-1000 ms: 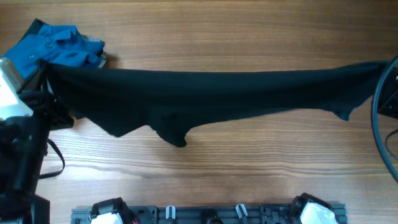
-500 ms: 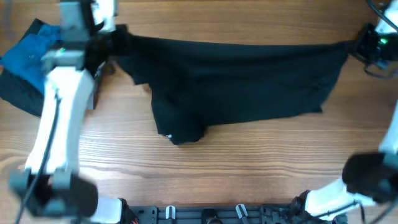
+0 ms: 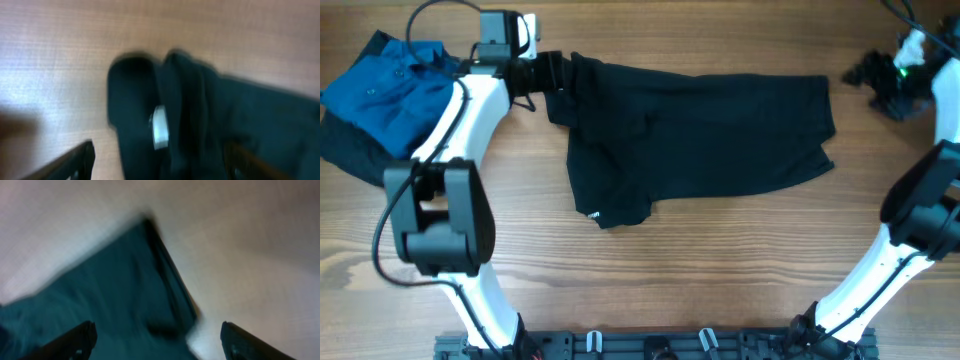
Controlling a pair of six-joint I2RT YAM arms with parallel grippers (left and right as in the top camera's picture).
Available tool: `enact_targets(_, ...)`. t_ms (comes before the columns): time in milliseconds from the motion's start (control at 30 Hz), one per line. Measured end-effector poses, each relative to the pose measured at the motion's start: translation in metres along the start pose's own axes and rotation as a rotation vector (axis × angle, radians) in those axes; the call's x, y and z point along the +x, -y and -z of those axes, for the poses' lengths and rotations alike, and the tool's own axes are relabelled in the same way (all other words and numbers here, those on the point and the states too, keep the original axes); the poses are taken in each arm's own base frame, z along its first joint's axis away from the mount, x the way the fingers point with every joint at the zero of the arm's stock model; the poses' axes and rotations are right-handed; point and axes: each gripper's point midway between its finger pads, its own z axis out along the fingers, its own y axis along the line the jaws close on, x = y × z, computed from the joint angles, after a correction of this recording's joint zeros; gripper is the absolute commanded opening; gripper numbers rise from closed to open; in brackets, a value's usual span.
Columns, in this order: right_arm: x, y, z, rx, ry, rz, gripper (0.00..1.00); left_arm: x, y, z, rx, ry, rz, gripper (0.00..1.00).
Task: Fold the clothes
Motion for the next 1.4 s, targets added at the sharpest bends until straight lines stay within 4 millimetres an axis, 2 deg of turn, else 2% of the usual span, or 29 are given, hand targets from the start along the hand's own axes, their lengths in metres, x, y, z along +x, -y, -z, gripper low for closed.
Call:
enact_targets(100, 0.038, 0.017, 0.002, 0.056, -0.146, -0.070, 0.77, 0.042, 0.003, 0.029, -0.024, -0.176, 0.030, 0.77)
enact_targets(167, 0.056, 0.023, -0.003, 0.108, -0.204, -0.079, 0.77, 0.079, 0.006, 0.039, -0.034, -0.328, 0.054, 0.76)
enact_targets(200, 0.063, 0.027, -0.005, 0.127, -0.227, -0.085, 0.76, 0.089, 0.007, 0.041, -0.033, -0.363, 0.060, 0.73)
enact_targets(233, 0.073, 0.031, -0.008, 0.145, -0.259, -0.094, 0.75, 0.108, 0.008, 0.044, -0.034, -0.433, 0.069, 0.70)
enact_targets(300, 0.093, 0.041, -0.014, 0.170, -0.324, -0.119, 0.73, 0.133, 0.011, 0.044, -0.025, -0.511, 0.080, 0.65)
enact_targets(400, 0.121, 0.051, -0.024, 0.190, -0.407, -0.142, 0.73, 0.182, 0.015, 0.044, 0.016, -0.651, 0.124, 0.66)
enact_targets(500, 0.138, 0.056, -0.029, 0.196, -0.456, -0.135, 0.73, 0.211, 0.022, 0.035, 0.090, -0.694, 0.160, 0.64)
enact_targets(567, 0.142, 0.058, -0.031, 0.197, -0.468, -0.132, 0.73, 0.227, 0.025, 0.033, 0.115, -0.722, 0.172, 0.57)
enact_targets(600, 0.143, 0.059, -0.032, 0.198, -0.470, -0.128, 0.73, 0.235, 0.026, 0.032, 0.125, -0.737, 0.179, 0.47)
enact_targets(633, 0.144, 0.059, -0.033, 0.197, -0.471, -0.122, 0.73, 0.239, 0.030, 0.033, 0.143, -0.739, 0.180, 0.40)
enact_targets(667, 0.145, 0.060, -0.034, 0.196, -0.472, -0.118, 0.73, 0.239, 0.032, 0.031, 0.155, -0.723, 0.171, 0.20)
enact_targets(700, 0.144, 0.060, -0.034, 0.195, -0.472, -0.113, 0.73, 0.240, 0.034, 0.029, 0.170, -0.718, 0.171, 0.04)
enact_targets(767, 0.145, 0.060, -0.034, 0.194, -0.473, -0.109, 0.74, 0.248, 0.034, 0.029, 0.168, -0.733, 0.178, 0.04)
enact_targets(833, 0.145, 0.060, -0.034, 0.191, -0.474, -0.095, 0.77, 0.264, 0.022, 0.040, 0.098, -0.807, 0.192, 0.04)
enact_targets(933, 0.143, 0.061, -0.034, 0.191, -0.468, -0.080, 0.78, 0.276, -0.016, 0.060, -0.042, -0.884, 0.286, 0.04)
enact_targets(1000, 0.143, 0.061, -0.034, 0.191, -0.470, -0.077, 0.78, 0.273, -0.052, 0.068, -0.112, -0.874, 0.390, 0.04)
enact_targets(1067, 0.145, 0.061, -0.034, 0.189, -0.478, -0.072, 0.77, 0.268, -0.072, 0.073, -0.135, -0.843, 0.455, 0.05)
enact_targets(1133, 0.150, 0.059, -0.031, 0.178, -0.503, -0.058, 0.73, 0.263, -0.078, 0.076, -0.133, -0.815, 0.480, 0.07)
enact_targets(1200, 0.164, 0.049, -0.028, 0.153, -0.564, -0.029, 0.68, 0.261, -0.078, 0.074, -0.130, -0.804, 0.475, 0.11)
enact_targets(1300, 0.183, 0.035, -0.038, 0.146, -0.618, 0.030, 0.58, 0.259, -0.077, 0.071, -0.128, -0.790, 0.466, 0.13)
enact_targets(1400, 0.218, 0.019, -0.050, 0.147, -0.702, 0.089, 0.54, 0.258, -0.077, 0.070, -0.127, -0.782, 0.462, 0.14)
